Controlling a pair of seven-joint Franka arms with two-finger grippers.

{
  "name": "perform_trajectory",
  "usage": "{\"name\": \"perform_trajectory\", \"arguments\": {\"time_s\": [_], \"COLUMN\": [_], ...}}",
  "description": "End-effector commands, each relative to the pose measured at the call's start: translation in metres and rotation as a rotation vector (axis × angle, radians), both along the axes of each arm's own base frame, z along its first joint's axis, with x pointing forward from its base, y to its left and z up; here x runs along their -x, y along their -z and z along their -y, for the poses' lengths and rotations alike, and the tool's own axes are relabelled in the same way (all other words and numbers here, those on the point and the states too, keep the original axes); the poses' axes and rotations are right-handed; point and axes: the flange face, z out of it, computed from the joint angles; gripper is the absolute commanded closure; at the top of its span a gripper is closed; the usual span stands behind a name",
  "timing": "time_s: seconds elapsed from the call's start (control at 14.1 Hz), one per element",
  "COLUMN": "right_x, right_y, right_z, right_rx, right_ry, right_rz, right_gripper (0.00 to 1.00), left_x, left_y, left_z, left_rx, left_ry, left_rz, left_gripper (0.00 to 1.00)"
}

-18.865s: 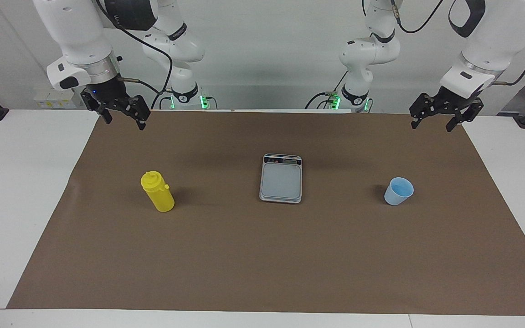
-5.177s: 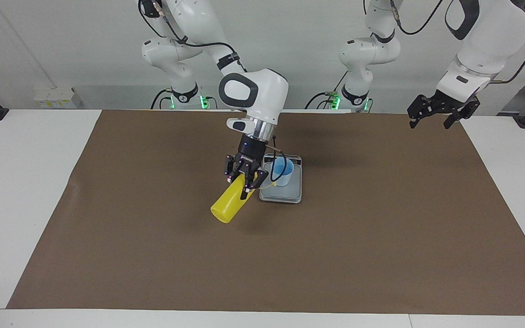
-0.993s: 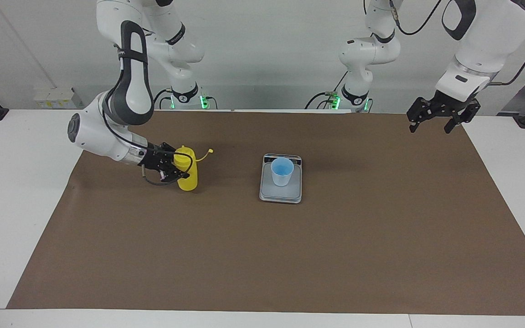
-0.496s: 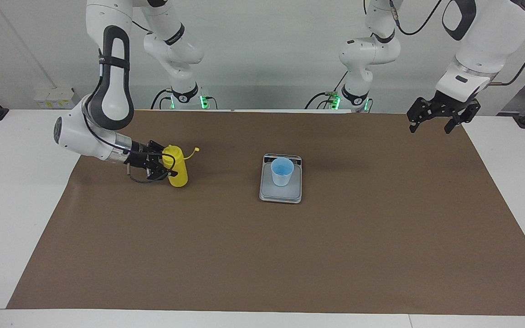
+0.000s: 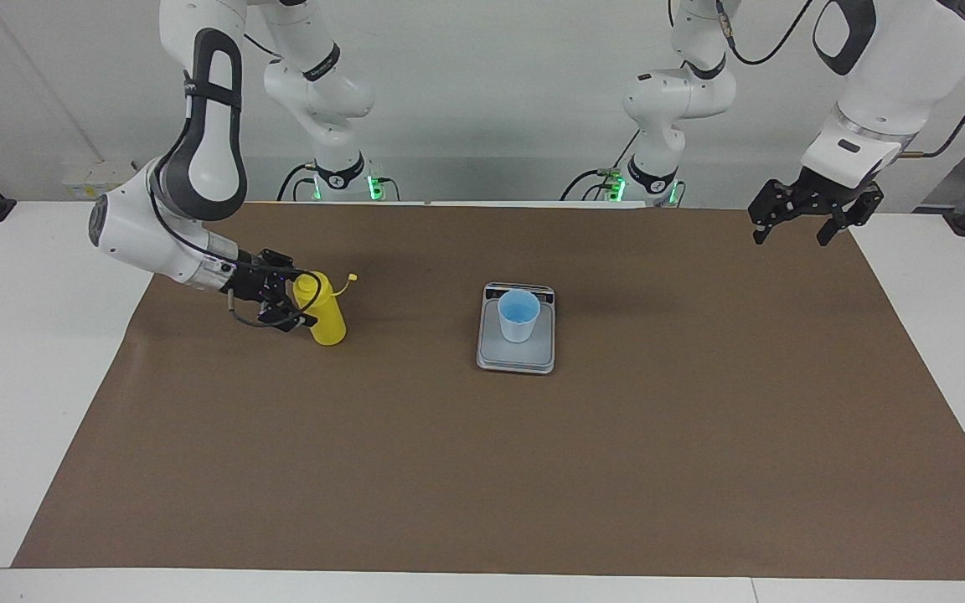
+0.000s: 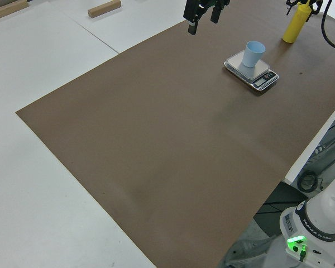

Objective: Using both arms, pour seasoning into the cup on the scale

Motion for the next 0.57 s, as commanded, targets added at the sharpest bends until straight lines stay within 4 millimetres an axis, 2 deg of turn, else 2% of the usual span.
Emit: {"name": "perform_trajectory", "arguments": {"time_s": [0.0, 0.14, 0.35, 0.43, 0.5], "right_x": [0.008, 0.011, 0.003, 0.001, -0.002], "right_y": [-0.033, -0.058, -0.11, -0.123, -0.134], "right_z": [0.007, 0.014, 0.015, 0.01, -0.006], "right_rx": [0.097, 0.182, 0.299, 0.312, 0.32], "right_ry": [-0.183, -0.356, -0.586, -0.634, -0.702], "right_rz": [0.13, 0.229, 0.371, 0.405, 0.442], "right_gripper": [0.0, 0.0, 0.0, 0.0, 0.0], "left_x": [0.008, 0.009, 0.009, 0.009, 0.011], "left_y": [-0.002, 0.001, 0.001, 0.002, 0.003], "left_z": [-0.002, 0.003, 0.004, 0.005, 0.006], "left_rx": [0.01, 0.009, 0.009, 0.009, 0.008], "left_ry": [-0.001, 0.008, 0.011, 0.011, 0.013], "left_rz": [0.013, 0.001, 0.01, 0.007, -0.007], "left_gripper": [0.0, 0.0, 0.0, 0.0, 0.0]}}
